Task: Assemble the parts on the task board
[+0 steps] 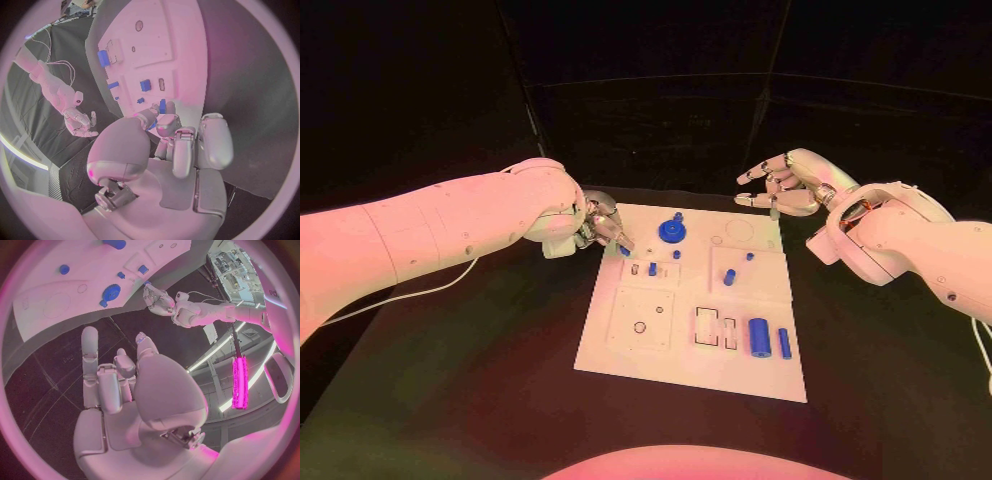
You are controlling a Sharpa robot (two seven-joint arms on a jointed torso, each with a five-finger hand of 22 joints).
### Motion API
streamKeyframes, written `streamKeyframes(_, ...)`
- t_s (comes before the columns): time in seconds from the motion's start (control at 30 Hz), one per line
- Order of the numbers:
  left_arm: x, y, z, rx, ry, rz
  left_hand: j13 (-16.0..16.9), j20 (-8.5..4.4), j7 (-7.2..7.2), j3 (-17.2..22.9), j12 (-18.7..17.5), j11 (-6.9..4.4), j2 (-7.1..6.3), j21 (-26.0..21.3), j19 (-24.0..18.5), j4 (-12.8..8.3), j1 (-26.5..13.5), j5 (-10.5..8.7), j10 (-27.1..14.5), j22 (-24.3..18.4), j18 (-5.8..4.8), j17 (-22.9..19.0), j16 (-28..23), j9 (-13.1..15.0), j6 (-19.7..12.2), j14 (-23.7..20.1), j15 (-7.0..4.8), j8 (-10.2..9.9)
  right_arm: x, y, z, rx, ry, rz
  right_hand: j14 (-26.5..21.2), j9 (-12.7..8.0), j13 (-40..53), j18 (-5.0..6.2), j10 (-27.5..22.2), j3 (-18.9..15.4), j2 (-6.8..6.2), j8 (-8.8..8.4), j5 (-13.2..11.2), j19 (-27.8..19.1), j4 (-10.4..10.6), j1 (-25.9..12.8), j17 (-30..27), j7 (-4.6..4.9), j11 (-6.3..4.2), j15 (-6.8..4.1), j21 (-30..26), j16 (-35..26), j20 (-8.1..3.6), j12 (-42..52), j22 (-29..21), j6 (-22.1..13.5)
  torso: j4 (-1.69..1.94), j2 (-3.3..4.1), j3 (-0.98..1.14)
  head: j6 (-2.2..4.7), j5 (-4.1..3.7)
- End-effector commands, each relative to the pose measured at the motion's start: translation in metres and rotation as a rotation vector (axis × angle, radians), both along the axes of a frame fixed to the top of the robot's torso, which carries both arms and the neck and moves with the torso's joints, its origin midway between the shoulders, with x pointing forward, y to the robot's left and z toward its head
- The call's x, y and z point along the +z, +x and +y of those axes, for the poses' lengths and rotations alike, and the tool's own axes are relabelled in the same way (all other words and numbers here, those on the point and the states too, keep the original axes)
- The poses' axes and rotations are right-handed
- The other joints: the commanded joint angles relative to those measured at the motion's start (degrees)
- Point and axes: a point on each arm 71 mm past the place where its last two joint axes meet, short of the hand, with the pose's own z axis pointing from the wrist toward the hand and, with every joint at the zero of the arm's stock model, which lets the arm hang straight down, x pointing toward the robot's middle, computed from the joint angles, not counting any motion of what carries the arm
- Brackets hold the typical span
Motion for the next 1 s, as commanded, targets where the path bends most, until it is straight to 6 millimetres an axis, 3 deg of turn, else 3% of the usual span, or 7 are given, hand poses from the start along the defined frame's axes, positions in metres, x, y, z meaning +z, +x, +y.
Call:
streamKeyframes(0.03,0.003,-0.003,-0.004,0.040,-0.014,-0.118,0.1,-0.19,-0.19,6.5,-0.1,-0.07,-0.05,-0.1,0.8,-5.9,-0.6,0.26,0.5,0.1,-0.72,15.1,0.4,0.2,-0.2,6.2,-0.20,0.3,0.001,0.000,0.000,0.003,0.002,0.001,1.9,0.0,0.0,0.83,-0.2,-0.2,0.33,0.22,0.3,0.3,0.0,0.1,0.0,0.04,-0.06,-0.09,-0.4,-0.1,-0.19,0.3,-0.1,-0.4,0.11,-0.01,-0.01,-0.08,0.19)
streamKeyframes(0.5,-0.019,-0.023,-0.007,0.042,0.031,-0.211,0.2,-0.25,-0.30,8.1,0.1,-0.18,-0.67,0.1,0.9,-6.3,-1.1,0.28,0.8,0.4,-0.77,15.1,0.4,0.5,-0.1,6.2,-0.29,0.9,0.001,0.001,0.002,0.009,0.007,0.002,1.9,0.0,0.0,0.82,-0.2,-0.2,0.35,0.25,0.3,0.3,0.0,0.1,0.0,0.04,-0.06,-0.09,-0.4,-0.1,-0.20,0.3,-0.1,-0.4,-0.09,0.09,-0.02,-0.30,0.16)
streamKeyframes(1.0,-0.025,-0.031,-0.019,-0.004,0.079,-0.209,0.8,-0.31,-0.39,9.2,0.5,-0.26,-1.08,0.4,1.0,-6.4,-1.6,0.28,1.2,0.9,-0.85,15.1,0.4,0.7,0.0,6.2,-0.37,1.3,0.001,0.001,0.002,0.010,0.008,0.001,1.9,0.0,0.1,0.82,-0.1,-0.2,0.39,0.29,0.3,0.3,0.1,0.1,0.1,0.04,-0.06,-0.09,-0.4,0.0,-0.20,0.4,-0.1,-0.3,-0.06,0.03,-0.01,-0.69,0.08)
